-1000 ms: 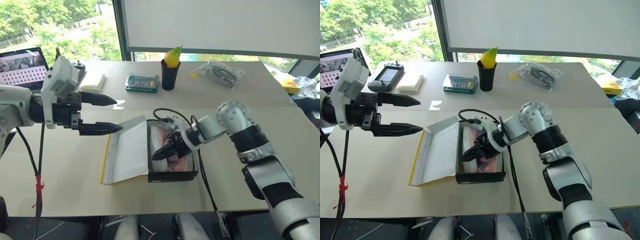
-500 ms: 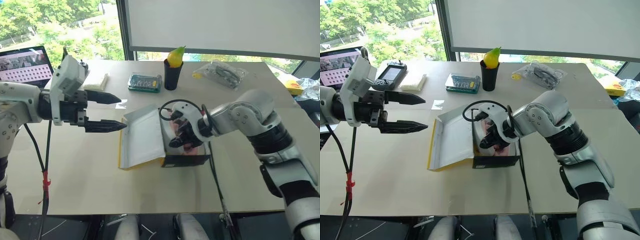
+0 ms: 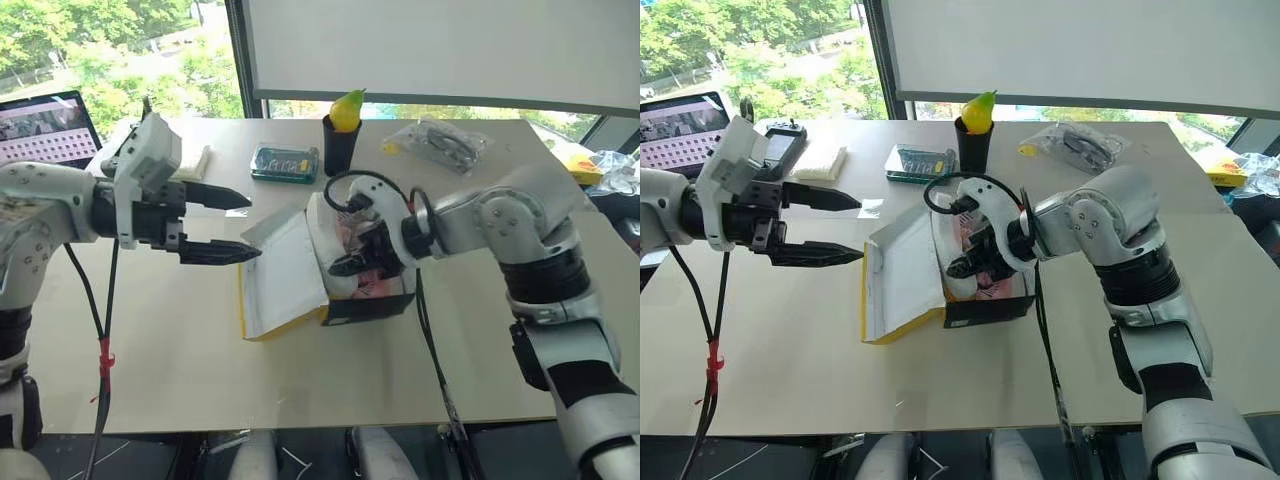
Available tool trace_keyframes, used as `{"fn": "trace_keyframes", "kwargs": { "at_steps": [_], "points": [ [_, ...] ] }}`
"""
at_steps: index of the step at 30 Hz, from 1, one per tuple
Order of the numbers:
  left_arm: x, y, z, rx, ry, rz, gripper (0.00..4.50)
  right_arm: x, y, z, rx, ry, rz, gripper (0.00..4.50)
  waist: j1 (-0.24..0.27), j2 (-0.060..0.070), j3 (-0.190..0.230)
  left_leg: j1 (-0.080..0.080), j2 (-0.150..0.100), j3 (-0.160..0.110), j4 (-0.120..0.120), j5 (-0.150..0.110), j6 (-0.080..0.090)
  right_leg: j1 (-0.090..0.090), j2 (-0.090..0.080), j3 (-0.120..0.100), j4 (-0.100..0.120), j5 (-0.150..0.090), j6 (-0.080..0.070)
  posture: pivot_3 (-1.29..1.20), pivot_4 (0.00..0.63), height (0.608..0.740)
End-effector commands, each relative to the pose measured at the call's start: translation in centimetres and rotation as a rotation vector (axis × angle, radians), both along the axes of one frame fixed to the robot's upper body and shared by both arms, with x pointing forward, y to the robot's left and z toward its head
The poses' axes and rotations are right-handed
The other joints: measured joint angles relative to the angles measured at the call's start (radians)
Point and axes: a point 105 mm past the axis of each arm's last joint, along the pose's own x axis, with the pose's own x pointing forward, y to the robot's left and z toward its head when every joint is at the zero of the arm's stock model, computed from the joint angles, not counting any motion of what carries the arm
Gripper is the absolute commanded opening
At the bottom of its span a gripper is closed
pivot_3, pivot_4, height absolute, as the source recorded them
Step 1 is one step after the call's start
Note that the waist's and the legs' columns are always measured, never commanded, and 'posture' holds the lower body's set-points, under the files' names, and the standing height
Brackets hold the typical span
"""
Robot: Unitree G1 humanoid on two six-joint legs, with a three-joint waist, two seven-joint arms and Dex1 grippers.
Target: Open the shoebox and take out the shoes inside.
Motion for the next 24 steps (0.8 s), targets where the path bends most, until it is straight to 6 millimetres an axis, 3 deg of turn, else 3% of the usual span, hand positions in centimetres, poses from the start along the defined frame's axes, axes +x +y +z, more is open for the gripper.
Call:
{"fn": "trace_keyframes", "kwargs": {
  "at_steps": [1,5,9,13,16,19,22,24],
  "points": [
    [-0.4,0.0,1.1,0.007,-0.054,-0.019,4.50,0.8,-0.1,4.8,0.187,-0.146,-0.060,0.57,0.000,0.000,0.000,0.000,0.000,0.000,0.000,0.000,0.000,0.000,0.000,0.000,0.001,0.000,0.000,0.00,0.150,0.732],
    [-0.3,0.1,1.1,0.011,-0.051,-0.020,4.50,2.5,-1.6,8.7,0.377,-0.132,-0.183,0.57,0.002,0.000,0.000,0.000,0.000,0.000,0.002,0.000,0.000,0.000,0.000,0.000,0.002,0.000,0.000,0.00,0.150,0.732],
    [-0.1,-0.2,1.0,0.012,-0.050,-0.038,4.50,2.9,-2.2,7.4,0.335,-0.130,-0.233,0.57,0.006,0.000,0.000,0.000,0.000,0.000,0.001,0.001,-0.001,0.001,0.000,-0.001,0.002,0.000,0.000,0.00,0.150,0.732],
    [0.1,-0.3,1.1,0.014,-0.055,-0.043,4.50,3.9,-5.6,9.7,0.289,-0.315,-0.343,0.57,0.006,0.001,0.001,0.000,-0.001,0.000,0.002,0.001,-0.001,0.000,-0.001,0.000,0.002,0.000,0.000,0.00,0.150,0.732],
    [0.1,-0.2,1.0,0.018,-0.052,-0.045,4.50,6.1,-12.1,9.2,-0.130,-0.650,-0.473,0.57,0.014,0.003,0.002,-0.001,-0.001,0.000,0.002,0.001,-0.001,0.000,-0.001,0.000,0.001,0.000,0.000,0.00,0.150,0.732],
    [0.1,-0.3,0.8,0.018,-0.050,-0.050,4.50,7.2,-16.7,5.6,-0.586,-0.779,-0.403,0.57,0.020,0.003,0.002,-0.001,-0.003,0.001,0.001,0.000,-0.001,0.001,-0.004,-0.001,-0.003,-0.003,0.003,0.00,0.150,0.732],
    [0.2,-0.5,0.7,0.019,-0.052,-0.054,4.50,8.0,-19.7,2.6,-1.079,-0.945,-0.195,0.57,-0.007,0.002,0.002,0.000,-0.003,0.003,0.001,0.000,-0.001,0.000,-0.004,0.001,-0.003,-0.004,0.005,0.00,0.150,0.732],
    [0.3,-0.7,0.8,0.015,-0.057,-0.058,4.50,8.5,-21.1,0.3,-1.244,-0.938,-0.065,0.57,-0.020,0.003,0.002,0.000,-0.003,0.005,0.001,0.000,-0.001,-0.002,-0.004,0.004,0.001,-0.004,0.005,0.00,0.150,0.732]
  ]
}}
